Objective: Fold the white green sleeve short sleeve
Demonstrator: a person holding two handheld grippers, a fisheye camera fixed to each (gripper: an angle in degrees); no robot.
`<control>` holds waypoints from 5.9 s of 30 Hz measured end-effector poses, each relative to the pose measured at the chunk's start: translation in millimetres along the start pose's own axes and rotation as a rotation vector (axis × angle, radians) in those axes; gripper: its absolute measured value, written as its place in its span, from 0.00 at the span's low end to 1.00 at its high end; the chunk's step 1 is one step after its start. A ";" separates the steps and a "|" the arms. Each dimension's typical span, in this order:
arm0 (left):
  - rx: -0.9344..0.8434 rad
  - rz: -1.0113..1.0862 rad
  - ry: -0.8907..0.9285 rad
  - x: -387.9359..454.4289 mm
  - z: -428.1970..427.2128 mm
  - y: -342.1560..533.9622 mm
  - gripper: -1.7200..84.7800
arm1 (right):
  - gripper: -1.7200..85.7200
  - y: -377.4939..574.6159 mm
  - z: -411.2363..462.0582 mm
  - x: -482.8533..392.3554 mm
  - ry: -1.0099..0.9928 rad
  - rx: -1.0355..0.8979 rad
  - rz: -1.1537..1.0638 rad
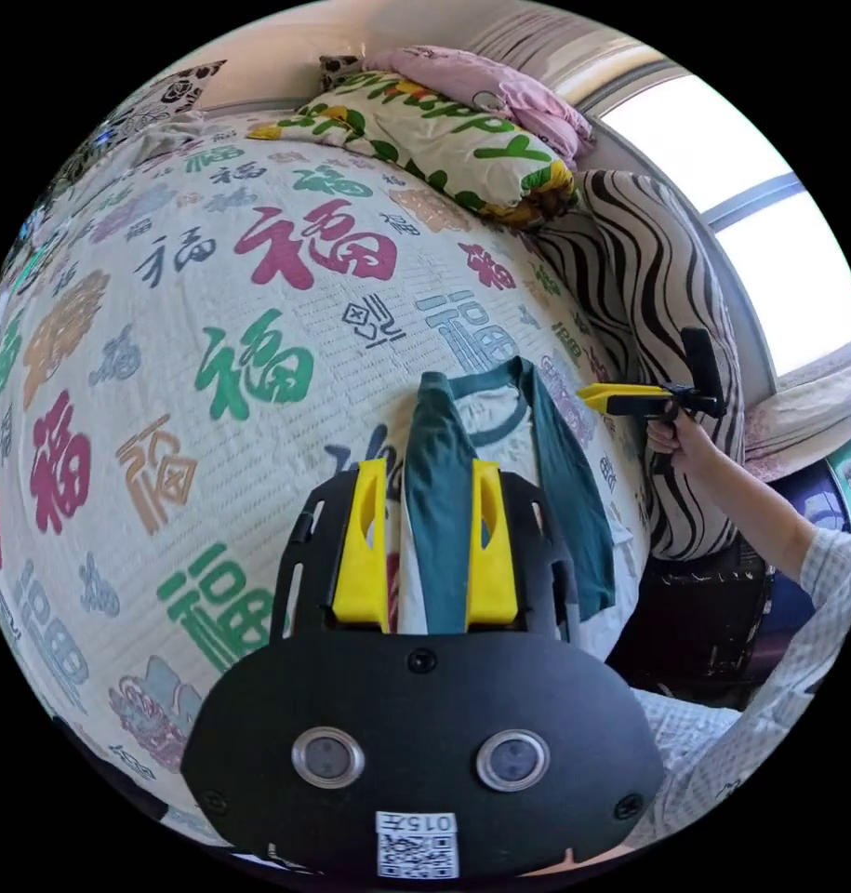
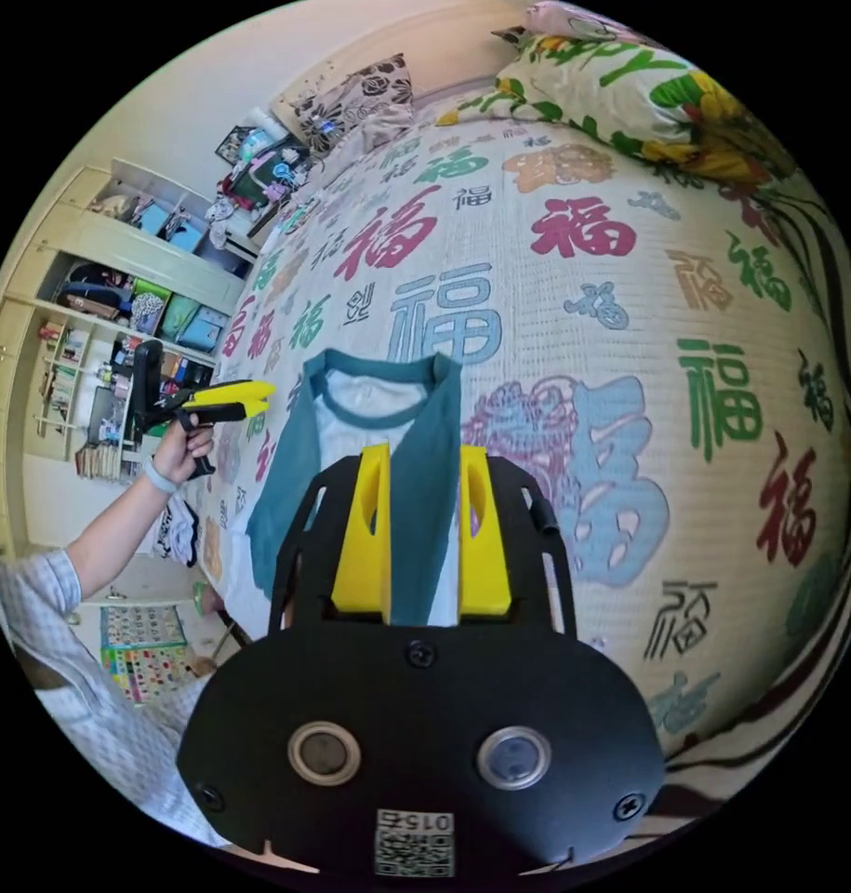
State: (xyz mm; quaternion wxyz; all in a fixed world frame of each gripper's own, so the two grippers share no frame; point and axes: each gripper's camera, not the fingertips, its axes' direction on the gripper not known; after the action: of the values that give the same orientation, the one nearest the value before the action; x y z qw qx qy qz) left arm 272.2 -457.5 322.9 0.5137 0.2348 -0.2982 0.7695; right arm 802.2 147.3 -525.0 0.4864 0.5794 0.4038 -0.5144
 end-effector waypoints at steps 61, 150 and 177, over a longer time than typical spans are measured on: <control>-0.156 0.025 0.288 32.8 -113.5 310.5 0.03 | 0.02 339.5 116.8 -193.0 0.381 -0.545 -0.481; -0.590 0.365 0.056 -8.5 -102.3 2.7 0.02 | 0.03 -62.0 262.3 -152.2 0.331 -0.737 -0.412; 0.140 -0.569 0.087 43.6 -248.4 383.5 0.11 | 0.11 -234.1 541.0 -655.7 0.373 -0.749 -0.829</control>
State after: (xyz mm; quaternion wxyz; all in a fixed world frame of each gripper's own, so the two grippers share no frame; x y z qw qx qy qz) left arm -114.1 -368.2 91.7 0.7036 0.3106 -0.1442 0.6227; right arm 370.6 -314.1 90.2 0.3368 0.2426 0.8297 -0.3733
